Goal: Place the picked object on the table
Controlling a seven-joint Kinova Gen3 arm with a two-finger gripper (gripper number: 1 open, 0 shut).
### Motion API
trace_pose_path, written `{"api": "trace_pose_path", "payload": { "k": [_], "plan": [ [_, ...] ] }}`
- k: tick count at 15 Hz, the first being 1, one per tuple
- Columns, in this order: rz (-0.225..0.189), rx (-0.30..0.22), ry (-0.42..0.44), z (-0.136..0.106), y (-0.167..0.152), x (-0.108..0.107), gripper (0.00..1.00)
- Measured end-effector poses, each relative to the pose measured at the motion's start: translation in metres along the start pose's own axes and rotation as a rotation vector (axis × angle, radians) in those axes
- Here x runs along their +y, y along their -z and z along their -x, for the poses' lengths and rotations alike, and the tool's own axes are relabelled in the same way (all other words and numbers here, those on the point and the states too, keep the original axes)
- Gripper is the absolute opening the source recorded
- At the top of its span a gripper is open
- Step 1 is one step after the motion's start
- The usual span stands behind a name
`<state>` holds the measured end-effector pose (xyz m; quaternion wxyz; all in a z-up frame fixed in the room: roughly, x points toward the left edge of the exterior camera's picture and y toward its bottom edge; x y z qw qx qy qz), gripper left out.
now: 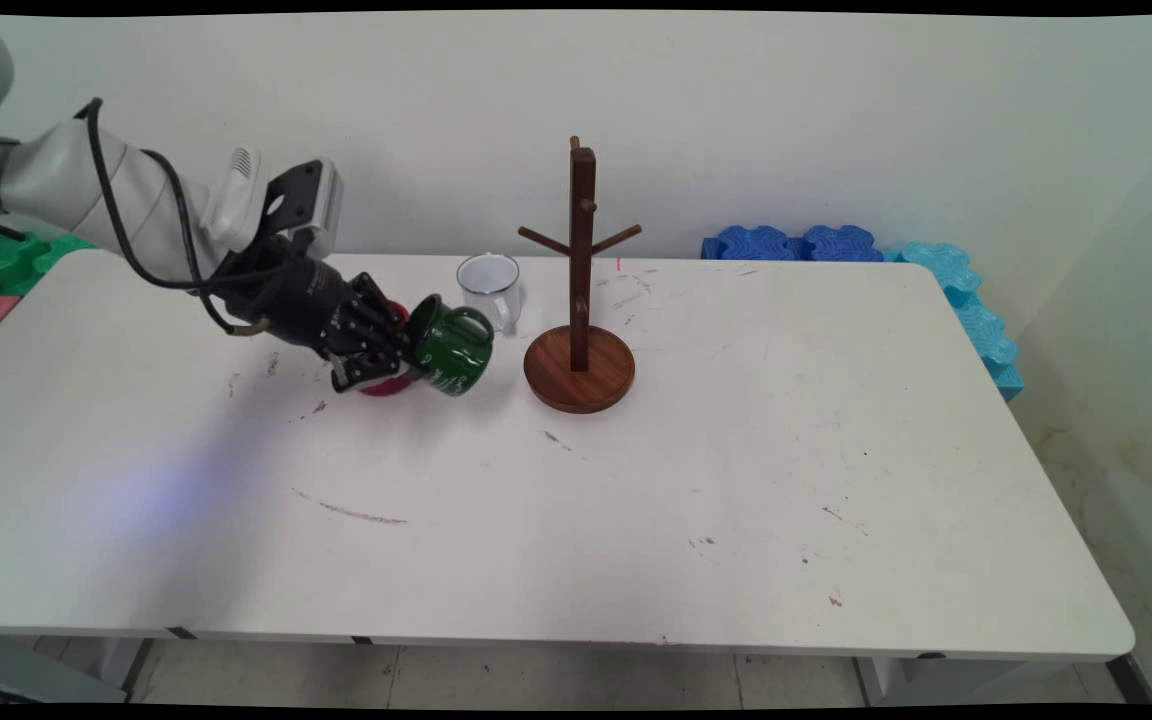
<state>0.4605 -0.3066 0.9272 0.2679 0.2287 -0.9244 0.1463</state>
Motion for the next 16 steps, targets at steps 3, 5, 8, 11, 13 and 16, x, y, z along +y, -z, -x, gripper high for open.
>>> {"api": "trace_pose_path", "payload": {
  "k": [3,5,8,11,13,16],
  "plan": [
    [-0.019,-0.049,-0.012,0.002,-0.002,0.002,0.00],
    [-0.028,-0.077,-0.022,0.003,-0.005,0.003,0.00],
    [-0.039,-0.114,-0.040,0.007,-0.011,0.006,0.00],
    [-0.048,-0.141,-0.056,0.008,-0.017,0.008,0.00],
    [-0.052,-0.158,-0.066,0.008,-0.022,0.010,0.00],
    [-0.056,-0.184,-0.079,0.009,-0.032,0.015,0.00]
  ]
}}
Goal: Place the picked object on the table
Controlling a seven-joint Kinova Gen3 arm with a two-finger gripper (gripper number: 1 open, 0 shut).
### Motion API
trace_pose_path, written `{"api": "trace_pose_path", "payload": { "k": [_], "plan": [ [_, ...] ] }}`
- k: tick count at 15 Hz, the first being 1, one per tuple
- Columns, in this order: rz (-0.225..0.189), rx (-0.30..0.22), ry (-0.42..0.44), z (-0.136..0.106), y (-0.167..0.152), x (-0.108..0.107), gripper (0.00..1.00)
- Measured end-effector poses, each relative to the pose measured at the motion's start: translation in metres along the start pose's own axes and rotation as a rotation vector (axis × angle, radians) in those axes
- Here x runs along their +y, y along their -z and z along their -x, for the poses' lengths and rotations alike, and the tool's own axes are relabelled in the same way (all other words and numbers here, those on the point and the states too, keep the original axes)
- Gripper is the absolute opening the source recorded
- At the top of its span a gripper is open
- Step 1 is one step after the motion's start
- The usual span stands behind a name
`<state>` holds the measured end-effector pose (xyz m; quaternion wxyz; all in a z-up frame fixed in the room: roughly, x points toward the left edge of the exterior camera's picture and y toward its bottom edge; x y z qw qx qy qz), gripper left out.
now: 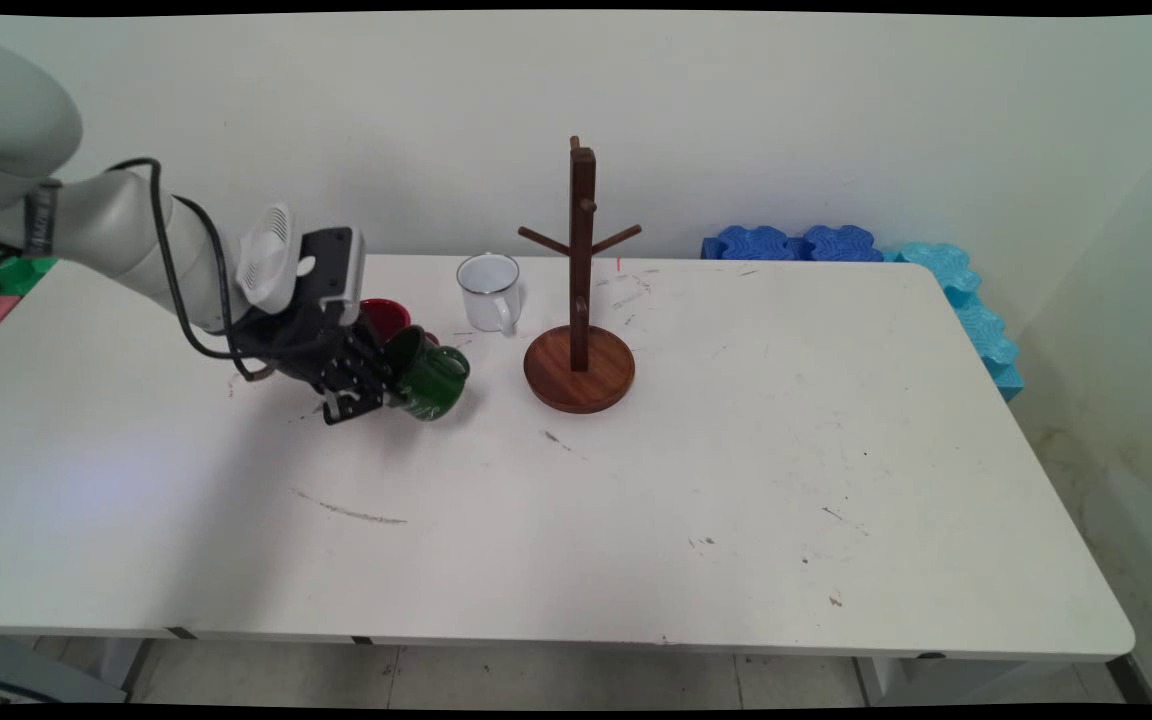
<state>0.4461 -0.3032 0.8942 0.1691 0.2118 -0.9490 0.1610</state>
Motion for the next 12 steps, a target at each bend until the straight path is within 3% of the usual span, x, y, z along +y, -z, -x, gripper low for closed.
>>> {"api": "trace_pose_path", "payload": {
  "k": [12],
  "plan": [
    [-0.026,-0.064,-0.044,-0.006,-0.030,0.013,0.00]
  ]
}}
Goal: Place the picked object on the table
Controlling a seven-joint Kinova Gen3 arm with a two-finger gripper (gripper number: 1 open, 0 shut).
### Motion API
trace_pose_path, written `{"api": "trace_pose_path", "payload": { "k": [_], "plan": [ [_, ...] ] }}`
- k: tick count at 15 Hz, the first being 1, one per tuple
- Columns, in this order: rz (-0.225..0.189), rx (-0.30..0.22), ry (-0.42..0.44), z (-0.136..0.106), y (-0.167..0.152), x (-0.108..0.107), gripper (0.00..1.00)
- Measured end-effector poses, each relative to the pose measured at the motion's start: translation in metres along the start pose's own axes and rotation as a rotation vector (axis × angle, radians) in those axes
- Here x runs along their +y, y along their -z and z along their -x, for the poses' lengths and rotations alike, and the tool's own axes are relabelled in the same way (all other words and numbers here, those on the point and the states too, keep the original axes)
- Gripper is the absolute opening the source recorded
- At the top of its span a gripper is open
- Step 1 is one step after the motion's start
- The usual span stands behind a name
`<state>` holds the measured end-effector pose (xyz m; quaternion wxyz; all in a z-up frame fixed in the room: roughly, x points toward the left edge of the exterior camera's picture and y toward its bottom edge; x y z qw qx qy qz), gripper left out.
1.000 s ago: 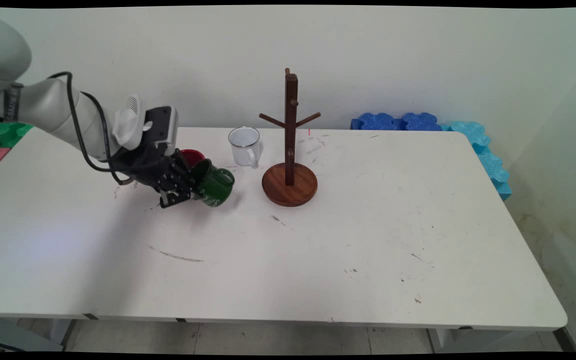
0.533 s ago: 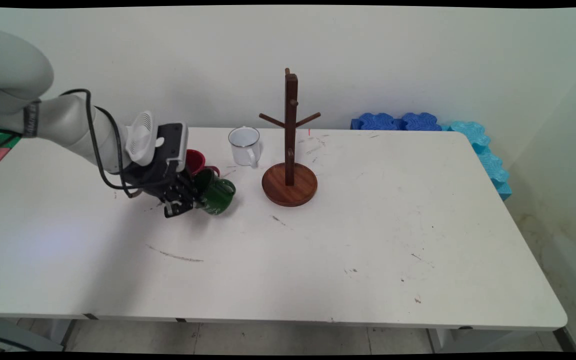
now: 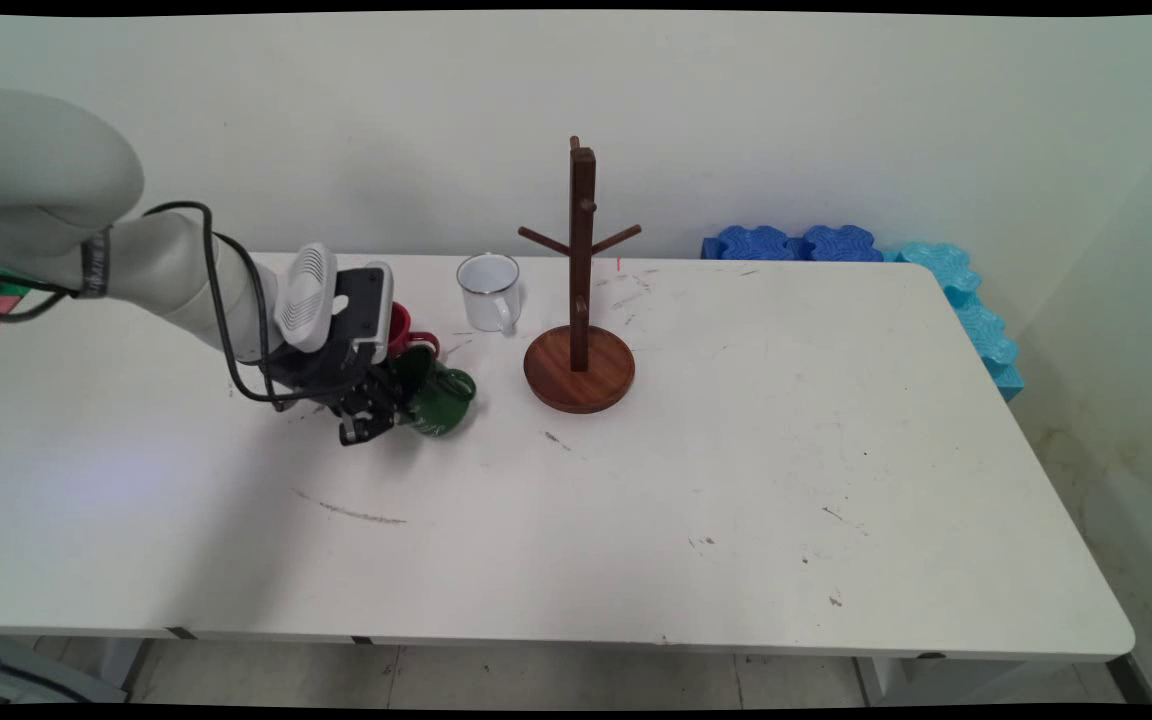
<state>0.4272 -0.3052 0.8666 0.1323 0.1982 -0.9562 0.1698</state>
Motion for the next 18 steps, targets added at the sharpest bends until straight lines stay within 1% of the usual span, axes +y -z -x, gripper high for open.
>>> {"api": "trace_pose_path", "payload": {
  "k": [10,11,18],
  "plan": [
    [-0.019,-0.022,-0.017,-0.004,-0.013,0.003,0.00],
    [-0.021,-0.022,-0.019,-0.005,-0.014,0.002,1.00],
    [-0.022,-0.018,-0.023,-0.008,-0.019,0.002,1.00]
  ]
}}
